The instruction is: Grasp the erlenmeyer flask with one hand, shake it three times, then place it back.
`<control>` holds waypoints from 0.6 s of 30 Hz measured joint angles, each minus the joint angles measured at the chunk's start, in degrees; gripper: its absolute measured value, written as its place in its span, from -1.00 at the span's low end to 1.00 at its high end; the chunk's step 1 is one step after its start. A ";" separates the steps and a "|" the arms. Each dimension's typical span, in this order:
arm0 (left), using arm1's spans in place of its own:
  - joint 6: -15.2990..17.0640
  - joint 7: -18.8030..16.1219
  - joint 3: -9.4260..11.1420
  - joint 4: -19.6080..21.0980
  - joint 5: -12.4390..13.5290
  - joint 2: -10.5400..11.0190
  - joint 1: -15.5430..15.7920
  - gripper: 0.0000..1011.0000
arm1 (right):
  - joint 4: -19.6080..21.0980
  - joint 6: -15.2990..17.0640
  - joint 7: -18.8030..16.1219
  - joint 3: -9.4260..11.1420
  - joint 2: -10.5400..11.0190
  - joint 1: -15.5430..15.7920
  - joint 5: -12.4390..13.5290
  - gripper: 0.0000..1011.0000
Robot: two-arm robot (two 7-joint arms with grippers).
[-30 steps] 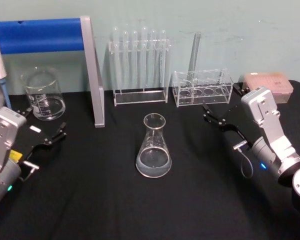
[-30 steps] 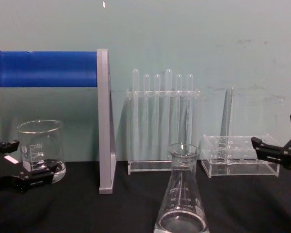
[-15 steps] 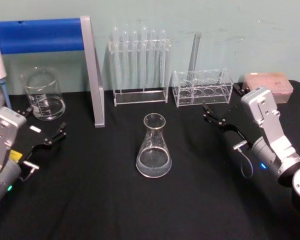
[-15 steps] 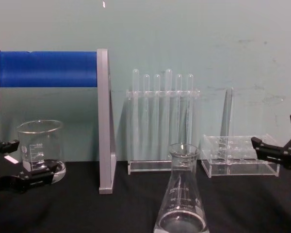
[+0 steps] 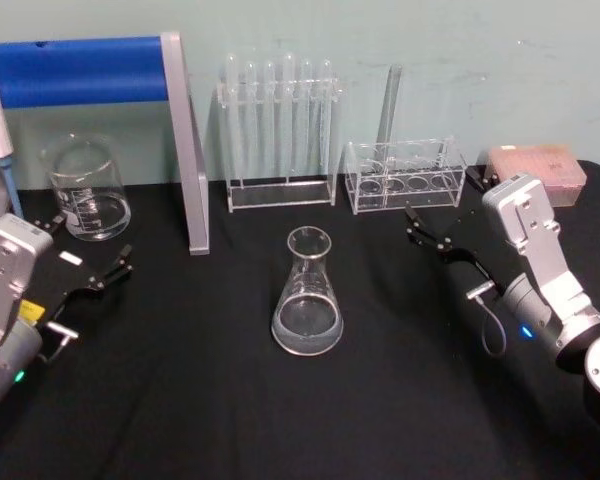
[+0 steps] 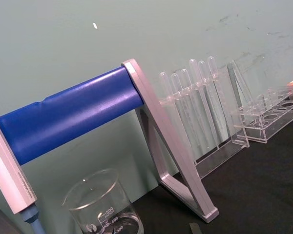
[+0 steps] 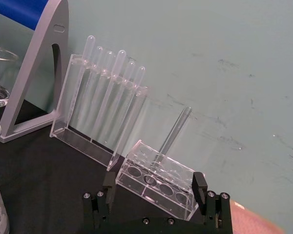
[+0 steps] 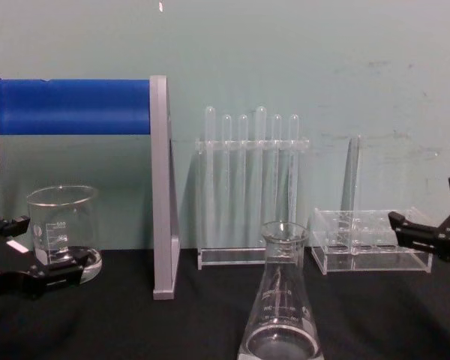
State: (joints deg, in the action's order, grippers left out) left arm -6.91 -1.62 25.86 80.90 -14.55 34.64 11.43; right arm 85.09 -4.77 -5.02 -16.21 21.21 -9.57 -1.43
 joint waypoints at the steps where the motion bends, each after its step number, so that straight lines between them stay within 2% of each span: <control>1: 0.00 0.00 0.00 0.00 0.00 0.00 0.00 0.98 | 0.00 0.00 0.00 0.00 0.00 0.00 0.00 0.98; 18: 0.00 0.00 0.00 0.00 0.00 0.00 0.00 0.98 | 0.00 0.00 0.00 0.00 0.00 0.00 0.00 0.98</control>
State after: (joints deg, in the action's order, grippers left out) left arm -6.91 -1.62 25.86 80.90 -14.55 34.64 11.43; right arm 85.09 -4.77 -5.02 -16.21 21.21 -9.57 -1.43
